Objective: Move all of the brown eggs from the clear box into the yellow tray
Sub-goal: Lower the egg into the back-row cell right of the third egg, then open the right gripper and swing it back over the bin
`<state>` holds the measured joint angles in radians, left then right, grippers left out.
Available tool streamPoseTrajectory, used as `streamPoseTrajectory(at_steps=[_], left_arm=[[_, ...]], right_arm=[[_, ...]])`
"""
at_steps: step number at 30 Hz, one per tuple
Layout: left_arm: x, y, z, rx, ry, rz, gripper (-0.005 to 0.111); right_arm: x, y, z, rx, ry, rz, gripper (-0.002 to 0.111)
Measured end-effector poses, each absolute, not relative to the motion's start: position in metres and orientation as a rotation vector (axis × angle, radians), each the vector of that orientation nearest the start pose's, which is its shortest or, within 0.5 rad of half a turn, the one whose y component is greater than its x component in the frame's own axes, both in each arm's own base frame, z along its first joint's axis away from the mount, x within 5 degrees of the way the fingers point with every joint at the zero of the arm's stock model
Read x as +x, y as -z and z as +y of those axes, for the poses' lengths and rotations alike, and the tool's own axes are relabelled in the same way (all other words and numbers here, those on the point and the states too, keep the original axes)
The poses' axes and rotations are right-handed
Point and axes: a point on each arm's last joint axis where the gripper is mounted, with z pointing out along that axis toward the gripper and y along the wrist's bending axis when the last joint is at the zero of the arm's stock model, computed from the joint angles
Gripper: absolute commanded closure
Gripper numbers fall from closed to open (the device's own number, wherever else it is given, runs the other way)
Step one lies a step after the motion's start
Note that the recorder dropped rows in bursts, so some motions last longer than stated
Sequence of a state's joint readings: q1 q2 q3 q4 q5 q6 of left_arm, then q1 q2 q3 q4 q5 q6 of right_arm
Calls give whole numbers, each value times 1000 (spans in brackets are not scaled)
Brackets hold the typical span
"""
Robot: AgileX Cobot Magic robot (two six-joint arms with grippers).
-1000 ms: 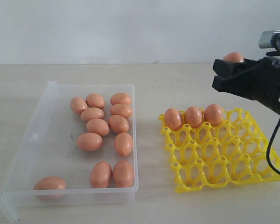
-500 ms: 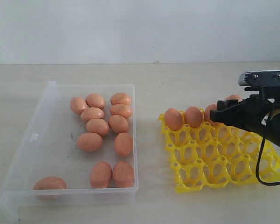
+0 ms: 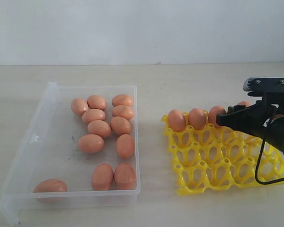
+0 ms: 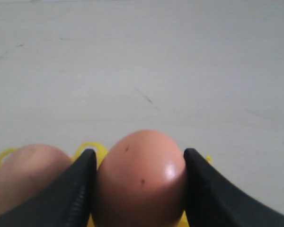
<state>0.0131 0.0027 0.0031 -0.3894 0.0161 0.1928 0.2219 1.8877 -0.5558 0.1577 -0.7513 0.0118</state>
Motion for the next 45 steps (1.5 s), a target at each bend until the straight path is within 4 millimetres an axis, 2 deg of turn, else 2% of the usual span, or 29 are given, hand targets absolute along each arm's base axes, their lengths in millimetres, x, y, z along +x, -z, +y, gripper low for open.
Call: streamPoseTrajectory(at_steps=[4,10,13,17,18,20,26,32,33,35,38,39,42,44,45], left_arm=[[57,-211,0,-153,152,1498,103],[57,-211,0,-153,152,1498,103],[57,-211,0,-153,152,1498,103],[57,-211,0,-153,152,1498,103],[57,-211,0,-153,152,1498,103],[57,-211,0,-153,152,1498,103],[57,-211,0,-153,152,1498,103],[57,-211,0,-153,152,1498,103],[57,-211,0,-153,152,1498,103],[57,-211,0,-153,152,1498,103],[57,-211,0,-153,152,1498,103],[57,-211,0,-153,152,1498,103],[57,-211,0,-153,152,1498,103],[57,-211,0,-153,152,1498,103],[57,-211,0,-153,152,1498,103]], right_arm=[[301,-97,59,-32,-117,2078,108],[301,-96,59,-25,-123,2075,105],[301,-96,59,-24,-129,2075,88],[301,-96,61,-38,-147,2074,52],[301,-96,62,-46,-153,2074,48],[301,-96,63,-60,-163,2077,46],[300,-103,64,-78,-175,2077,46],[298,-144,64,-80,-189,1984,47],[296,-151,64,-81,-191,1972,51],[291,-169,63,-82,-195,1958,66],[282,-187,61,-88,-197,1983,95],[279,-190,61,-90,-197,2002,108],[272,-193,62,-88,-209,2058,108],[264,-195,81,-231,-251,2064,108],[254,-196,109,-466,-295,2014,108]])
